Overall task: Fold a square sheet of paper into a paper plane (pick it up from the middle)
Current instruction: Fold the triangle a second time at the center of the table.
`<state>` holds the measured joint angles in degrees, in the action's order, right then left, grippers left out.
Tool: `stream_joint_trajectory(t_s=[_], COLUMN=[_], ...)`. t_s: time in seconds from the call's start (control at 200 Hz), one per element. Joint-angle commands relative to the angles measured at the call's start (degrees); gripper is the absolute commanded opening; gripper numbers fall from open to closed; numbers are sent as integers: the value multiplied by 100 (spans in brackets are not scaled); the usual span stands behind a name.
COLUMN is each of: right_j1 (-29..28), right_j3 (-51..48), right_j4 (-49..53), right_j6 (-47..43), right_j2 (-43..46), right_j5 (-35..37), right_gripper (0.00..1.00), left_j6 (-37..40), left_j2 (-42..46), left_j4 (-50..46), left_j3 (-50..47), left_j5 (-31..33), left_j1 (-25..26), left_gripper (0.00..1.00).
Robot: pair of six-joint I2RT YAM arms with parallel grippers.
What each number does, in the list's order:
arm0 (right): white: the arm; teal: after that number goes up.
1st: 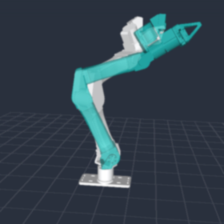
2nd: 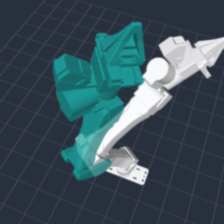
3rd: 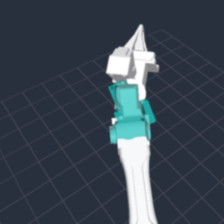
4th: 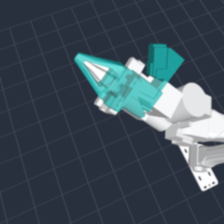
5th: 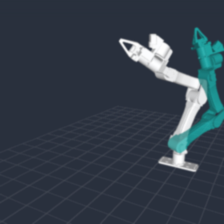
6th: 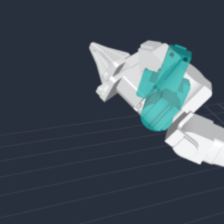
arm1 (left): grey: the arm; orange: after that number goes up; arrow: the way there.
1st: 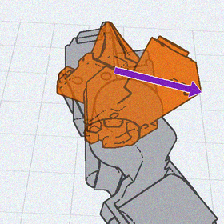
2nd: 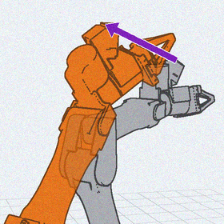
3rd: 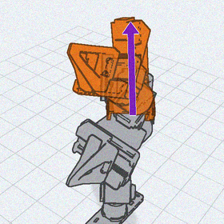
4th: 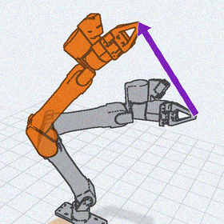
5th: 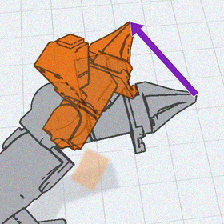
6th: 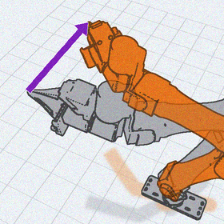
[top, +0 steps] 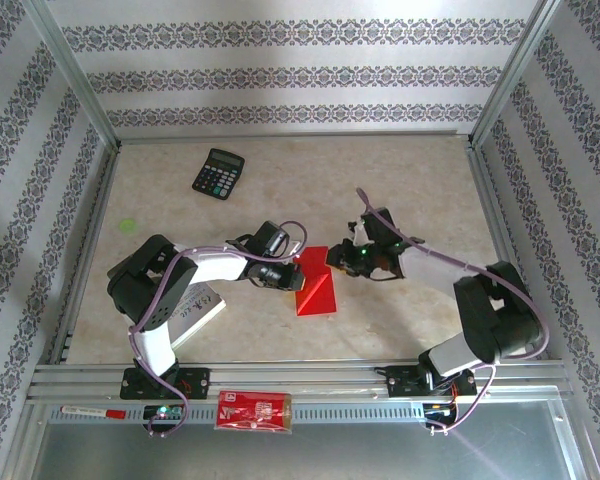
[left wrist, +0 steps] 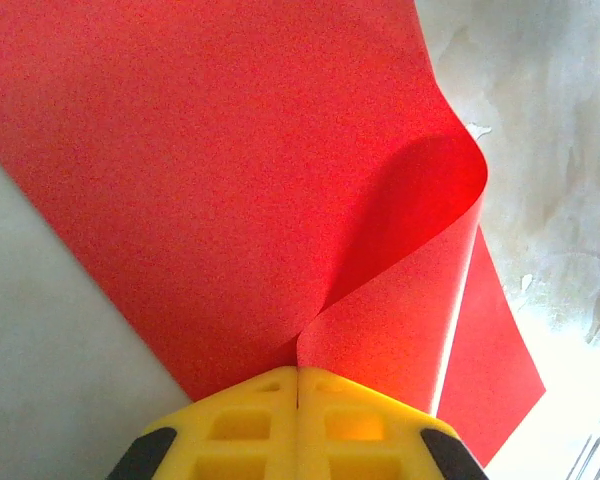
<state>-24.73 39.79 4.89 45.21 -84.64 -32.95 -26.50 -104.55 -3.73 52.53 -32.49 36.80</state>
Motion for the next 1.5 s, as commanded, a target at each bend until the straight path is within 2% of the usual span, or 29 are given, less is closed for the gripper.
stream_joint_trajectory(t_s=[0.0,0.13,0.325,0.744,1.494], right_j1=[-550,-1083,-1276,-1257,-1206], right_j3=[-455,-793,-1038,-1252,-1246], right_j4=[-468,-1003,-1512,-1415,-1297], right_j6=[589,949,1114,946,858], right_j2=[226,192,-205,-553,-579], right_j5=[-17,156,222,351,351], right_gripper=[21,18,16,15,14], left_j6=[-97,-171,-193,-166,-83], left_j2=[-447,-461,-427,-286,-335], left_j4=[-623,-602,-661,-859,-972], left_j3=[-102,-92,-15,360,666], left_j5=[496,410,361,233,142], left_j1=[65,68,65,69,38], left_gripper=[0,0,0,0,0])
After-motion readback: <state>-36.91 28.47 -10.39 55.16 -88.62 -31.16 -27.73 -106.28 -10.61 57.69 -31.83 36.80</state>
